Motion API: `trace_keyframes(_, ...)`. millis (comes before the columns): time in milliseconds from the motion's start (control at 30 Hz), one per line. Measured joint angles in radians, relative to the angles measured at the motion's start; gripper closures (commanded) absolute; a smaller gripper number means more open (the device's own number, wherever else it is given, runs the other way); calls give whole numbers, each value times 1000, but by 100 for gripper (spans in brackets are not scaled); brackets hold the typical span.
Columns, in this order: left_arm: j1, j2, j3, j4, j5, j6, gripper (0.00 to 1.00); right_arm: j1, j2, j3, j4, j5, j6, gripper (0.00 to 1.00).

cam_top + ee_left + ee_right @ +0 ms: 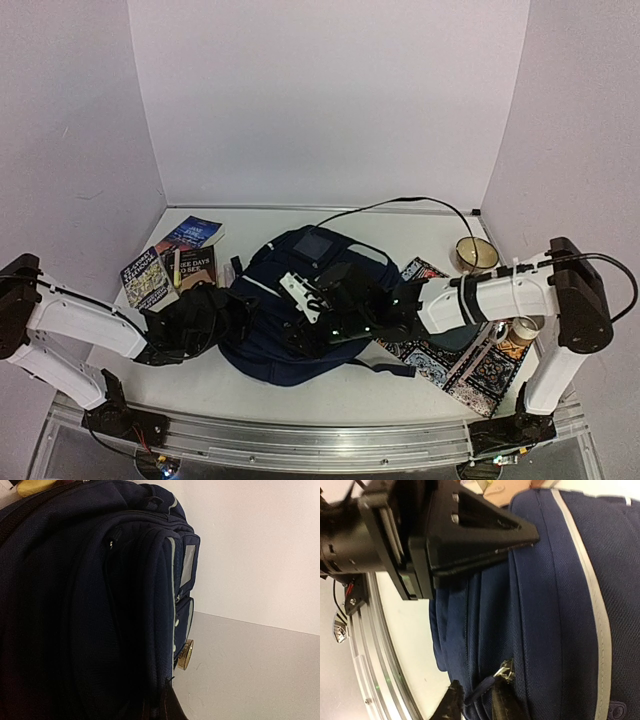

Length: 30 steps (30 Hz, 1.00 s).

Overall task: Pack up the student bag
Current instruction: Unzip the upper front pocket of the student bag, then pass from the left arm to the right

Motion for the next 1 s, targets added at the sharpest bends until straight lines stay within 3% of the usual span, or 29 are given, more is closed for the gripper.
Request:
trace_keyframes(100, -4, -47, -38, 8, -9, 2, 100, 8, -16, -1, 0, -17, -45, 47)
trace_keyframes(367, -4, -78, -63, 1, -7, 19, 100, 14, -219, -81, -35, 7, -257, 29)
trace_keyframes(533, -4, -78, -63, 1, -3, 34, 100, 10, -267, -140, -43, 75, -416, 25)
trace_keyframes(733, -4, -78, -63, 1, 9, 53, 100, 5, -209, -171, -38, 165, -588, 22)
trace_keyframes(1000, -2, -75, -63, 1, 20, 60, 100, -10, -104, -171, 45, 233, -706, 27)
